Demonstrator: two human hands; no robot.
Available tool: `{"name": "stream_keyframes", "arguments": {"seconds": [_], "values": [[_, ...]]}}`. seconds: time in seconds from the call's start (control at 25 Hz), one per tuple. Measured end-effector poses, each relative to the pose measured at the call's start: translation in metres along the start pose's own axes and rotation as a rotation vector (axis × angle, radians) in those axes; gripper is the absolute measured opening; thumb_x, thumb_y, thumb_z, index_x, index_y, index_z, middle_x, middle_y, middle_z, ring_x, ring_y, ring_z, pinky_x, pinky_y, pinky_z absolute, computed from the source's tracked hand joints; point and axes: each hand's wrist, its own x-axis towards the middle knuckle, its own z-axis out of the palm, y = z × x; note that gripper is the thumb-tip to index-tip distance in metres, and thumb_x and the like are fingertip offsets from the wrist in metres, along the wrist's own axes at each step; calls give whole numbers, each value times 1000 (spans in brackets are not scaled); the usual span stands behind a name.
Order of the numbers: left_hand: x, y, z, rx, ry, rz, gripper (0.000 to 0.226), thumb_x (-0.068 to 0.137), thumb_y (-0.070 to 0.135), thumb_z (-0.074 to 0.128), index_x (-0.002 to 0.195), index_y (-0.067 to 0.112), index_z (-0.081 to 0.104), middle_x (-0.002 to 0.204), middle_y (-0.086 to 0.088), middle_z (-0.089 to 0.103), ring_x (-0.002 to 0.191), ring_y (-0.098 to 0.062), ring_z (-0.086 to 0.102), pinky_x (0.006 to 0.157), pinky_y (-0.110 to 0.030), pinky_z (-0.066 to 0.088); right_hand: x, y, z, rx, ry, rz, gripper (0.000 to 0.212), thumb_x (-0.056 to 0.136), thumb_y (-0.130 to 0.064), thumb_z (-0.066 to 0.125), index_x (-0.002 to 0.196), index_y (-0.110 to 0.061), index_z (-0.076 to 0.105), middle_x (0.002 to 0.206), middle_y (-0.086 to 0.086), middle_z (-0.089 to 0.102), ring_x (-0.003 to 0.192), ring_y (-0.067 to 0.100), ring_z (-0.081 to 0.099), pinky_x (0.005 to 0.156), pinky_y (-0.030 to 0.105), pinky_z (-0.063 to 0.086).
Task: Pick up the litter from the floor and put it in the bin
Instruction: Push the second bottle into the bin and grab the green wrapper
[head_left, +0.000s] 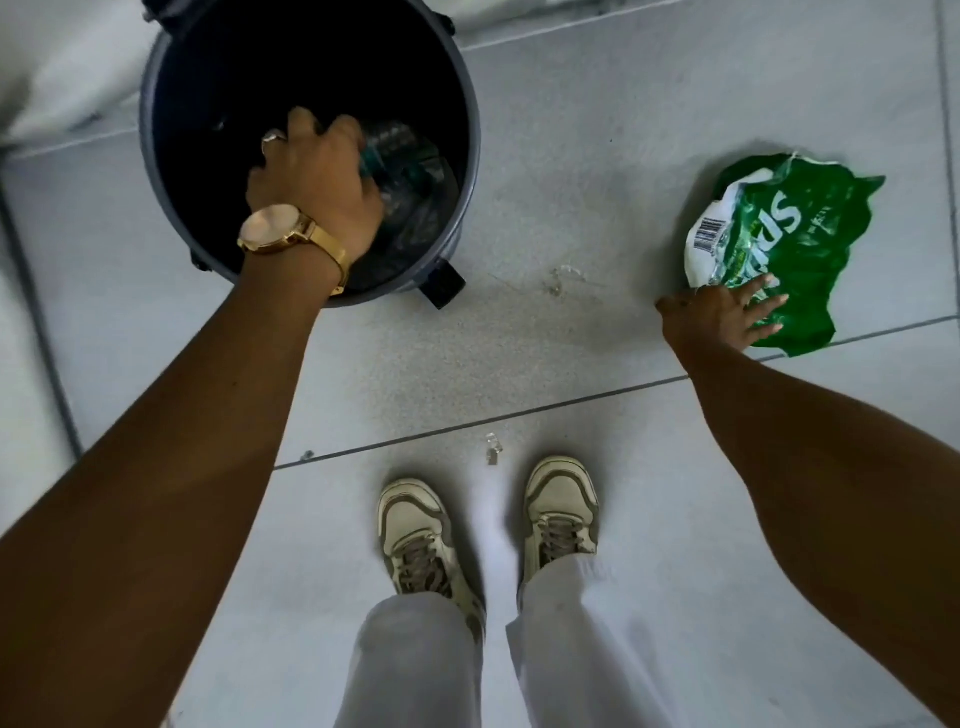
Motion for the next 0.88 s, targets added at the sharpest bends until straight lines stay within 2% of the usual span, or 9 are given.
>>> {"name": "stream_keyframes", "arguments": {"seconds": [0.08, 0.16, 0.28, 0.48, 0.56, 0.64, 0.72, 0.8, 0.88], "values": [[3, -4, -3, 3, -21, -4, 39, 93, 24, 52, 131, 11, 49, 134, -26, 43, 122, -51, 43, 95, -59, 44, 4, -7, 3, 105, -177, 87, 79, 89, -49, 57, 146, -3, 29, 160, 25, 2, 148, 41, 2, 120, 58, 9], [6, -8, -4, -7, -48, 6, 39, 93, 25, 52, 130, 11, 51, 133, -27, 47, 121, -51, 45, 97, -59, 44, 1, -13, 6, 218, -215, 85, 83, 90, -47, 57, 149, 0, 21, 161, 22, 8, 147, 37, 13, 120, 53, 18], [4, -4, -19, -144, -51, -6, 36, 95, 25, 52, 128, 11, 54, 130, -24, 53, 118, -46, 51, 97, -52, 47, -42, -29, -10, 318, 0, -103, 70, 94, -38, 55, 144, 5, 32, 162, 14, 12, 147, 33, 17, 118, 53, 21], [-23, 31, -75, -812, 18, -105, 45, 97, 42, 48, 132, 13, 49, 120, -8, 64, 110, -24, 61, 91, -31, 48, -148, -46, -66, 506, 430, -710, 34, 97, -16, 52, 118, 12, 56, 152, 23, 36, 141, 40, 31, 113, 52, 34], [-35, 41, -107, -1104, 52, -131, 56, 93, 52, 49, 138, 20, 41, 113, 4, 63, 109, -19, 61, 95, -36, 51, -179, -52, -95, 514, 514, -869, 27, 97, -10, 53, 113, 10, 60, 147, 21, 45, 139, 39, 35, 112, 52, 36], [-41, 34, -133, -1279, 178, -109, 74, 82, 54, 62, 142, 23, 32, 122, 0, 63, 114, -20, 62, 94, -44, 55, -199, -66, -120, 486, 530, -1008, 25, 96, -7, 54, 109, 9, 65, 140, 18, 54, 135, 39, 41, 107, 54, 41], [-46, 15, -146, -1110, 283, -61, 92, 79, 37, 74, 150, 21, 18, 134, -13, 57, 117, -21, 61, 97, -38, 54, -208, -85, -128, 431, 515, -1168, 22, 92, -7, 57, 104, 8, 69, 131, 15, 63, 127, 39, 51, 100, 55, 47], [-52, -12, -144, -749, 249, -123, 94, 83, 19, 71, 154, 21, 9, 137, -17, 48, 116, -23, 57, 99, -33, 48, -207, -109, -127, 352, 472, -1339, 21, 89, -8, 60, 101, 5, 72, 122, 14, 69, 118, 36, 60, 95, 53, 51], [-64, -39, -129, -523, 137, -251, 84, 89, 19, 64, 154, 21, 11, 136, -22, 43, 120, -37, 52, 100, -44, 43, -199, -132, -123, 219, 432, -1478, 19, 85, -11, 63, 95, 1, 75, 111, 12, 74, 106, 32, 67, 94, 50, 52]]}}
